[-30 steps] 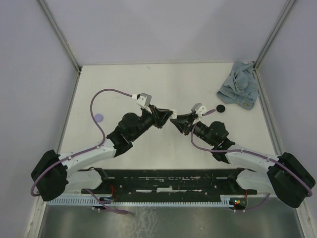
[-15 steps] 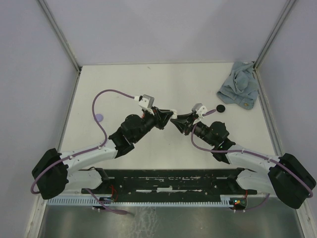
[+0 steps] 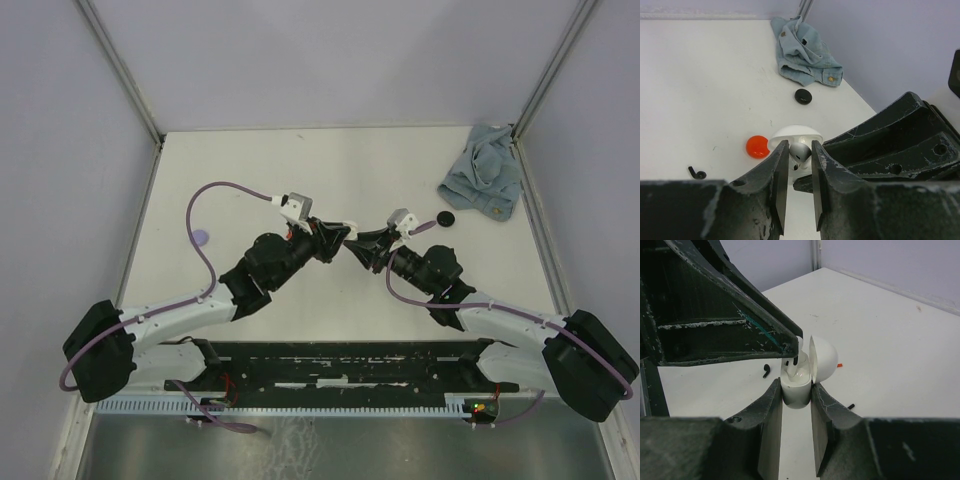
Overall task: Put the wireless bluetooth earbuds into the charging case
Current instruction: Place the earbud in the charging case.
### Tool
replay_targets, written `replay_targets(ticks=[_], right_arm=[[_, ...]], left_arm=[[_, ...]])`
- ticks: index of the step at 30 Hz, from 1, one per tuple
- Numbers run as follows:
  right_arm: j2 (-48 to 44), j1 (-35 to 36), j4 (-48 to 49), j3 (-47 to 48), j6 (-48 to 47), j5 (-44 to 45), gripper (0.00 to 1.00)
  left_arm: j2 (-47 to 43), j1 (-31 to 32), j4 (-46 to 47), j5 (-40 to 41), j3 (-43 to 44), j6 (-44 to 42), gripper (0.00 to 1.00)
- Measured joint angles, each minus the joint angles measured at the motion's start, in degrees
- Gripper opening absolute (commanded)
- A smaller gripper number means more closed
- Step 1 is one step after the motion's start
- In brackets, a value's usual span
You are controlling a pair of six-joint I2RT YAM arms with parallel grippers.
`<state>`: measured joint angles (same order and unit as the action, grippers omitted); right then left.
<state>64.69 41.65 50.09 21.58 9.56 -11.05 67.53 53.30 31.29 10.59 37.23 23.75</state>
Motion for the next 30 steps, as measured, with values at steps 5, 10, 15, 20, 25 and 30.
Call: replay_targets(ticks=[5, 10, 15, 20, 25, 30], right_arm=[[0.0, 0.1, 0.0, 0.0, 0.0, 0.0, 0.02], [0.0, 0.3, 0.0, 0.0, -0.3, 0.0, 0.02], [0.0, 0.3, 0.0, 0.0, -0.4, 0.0, 0.02], [0.0, 0.3, 0.0, 0.0, -0.4, 0.2, 0.02], [0.0, 0.2, 0.4, 0.0, -0.5, 0.9, 0.02], [0.0, 0.3, 0.5, 0.0, -0.7, 0.9, 0.02]], left_arm=[[-0.8, 0.4, -1.2, -0.1, 0.0, 0.0, 0.36], [-1.2, 0.5, -2.5, -0.3, 0.5, 0.1, 0.39], [-1.3, 0.6, -4.0, -0.7, 1.3, 0.2, 0.41], [-1.9, 0.6, -6.4, -0.7, 2.0, 0.8, 0.43], [-2.5, 1.1, -9.2, -1.2, 2.4, 1.7, 0.44], [-3.3, 1.1, -10.8, -2.0, 2.6, 3.4, 0.46]])
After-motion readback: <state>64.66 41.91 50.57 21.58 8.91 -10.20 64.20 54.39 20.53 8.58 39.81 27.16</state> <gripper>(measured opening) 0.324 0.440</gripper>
